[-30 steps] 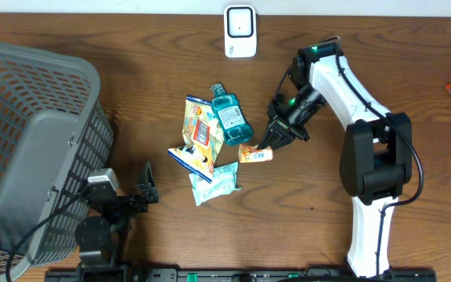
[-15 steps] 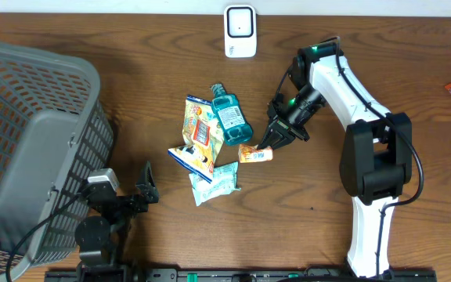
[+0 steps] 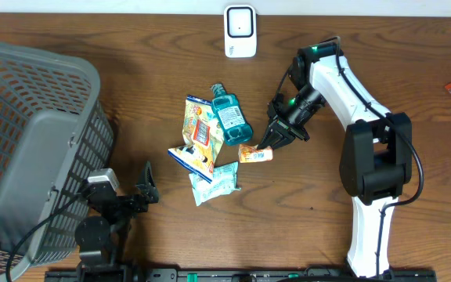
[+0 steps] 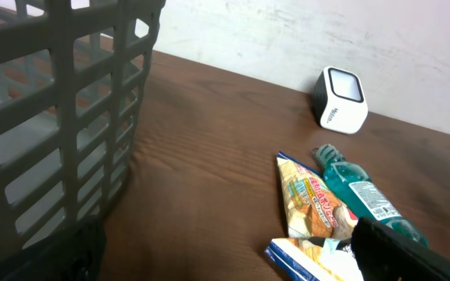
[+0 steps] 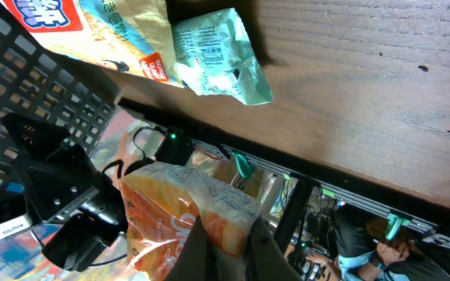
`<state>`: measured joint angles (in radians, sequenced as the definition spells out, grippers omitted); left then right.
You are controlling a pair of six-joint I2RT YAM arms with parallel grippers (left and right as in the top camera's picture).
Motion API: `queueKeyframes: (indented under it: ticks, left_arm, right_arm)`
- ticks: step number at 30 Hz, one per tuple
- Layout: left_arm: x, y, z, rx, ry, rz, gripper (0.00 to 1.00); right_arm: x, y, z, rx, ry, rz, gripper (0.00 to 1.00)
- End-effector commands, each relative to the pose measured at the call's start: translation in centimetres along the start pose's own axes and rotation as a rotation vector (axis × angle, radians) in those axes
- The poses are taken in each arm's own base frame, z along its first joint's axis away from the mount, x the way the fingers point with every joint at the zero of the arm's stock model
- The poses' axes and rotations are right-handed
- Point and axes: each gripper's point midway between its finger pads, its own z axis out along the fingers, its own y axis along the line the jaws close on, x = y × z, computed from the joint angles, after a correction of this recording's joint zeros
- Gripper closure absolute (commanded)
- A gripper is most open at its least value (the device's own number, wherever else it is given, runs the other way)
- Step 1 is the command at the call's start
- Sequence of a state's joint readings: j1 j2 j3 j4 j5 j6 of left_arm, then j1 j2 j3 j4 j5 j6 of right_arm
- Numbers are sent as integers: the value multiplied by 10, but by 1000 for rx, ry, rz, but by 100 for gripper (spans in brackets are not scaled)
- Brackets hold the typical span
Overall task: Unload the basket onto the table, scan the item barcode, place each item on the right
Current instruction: 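Grasp the orange box with the right gripper, then lift the orange box and hold it in front of the scanner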
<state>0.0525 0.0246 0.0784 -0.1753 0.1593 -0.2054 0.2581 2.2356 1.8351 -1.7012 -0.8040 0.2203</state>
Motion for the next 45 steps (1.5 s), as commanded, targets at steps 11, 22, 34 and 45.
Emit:
queueKeyframes:
  ticks: [11, 22, 34, 45]
  left_arm:
    - [14, 2, 2, 3, 43, -3, 0]
    - [13, 2, 2, 2, 43, -3, 0]
    - [14, 2, 2, 3, 43, -3, 0]
    - [14, 2, 2, 3, 43, -3, 0]
  right_arm:
    - [-1, 0, -2, 3, -7, 9, 99]
    - [-1, -1, -2, 10, -8, 25, 99]
    - [-2, -2, -2, 16, -12, 73, 99]
    - [-86, 23, -20, -17, -341, -301, 99]
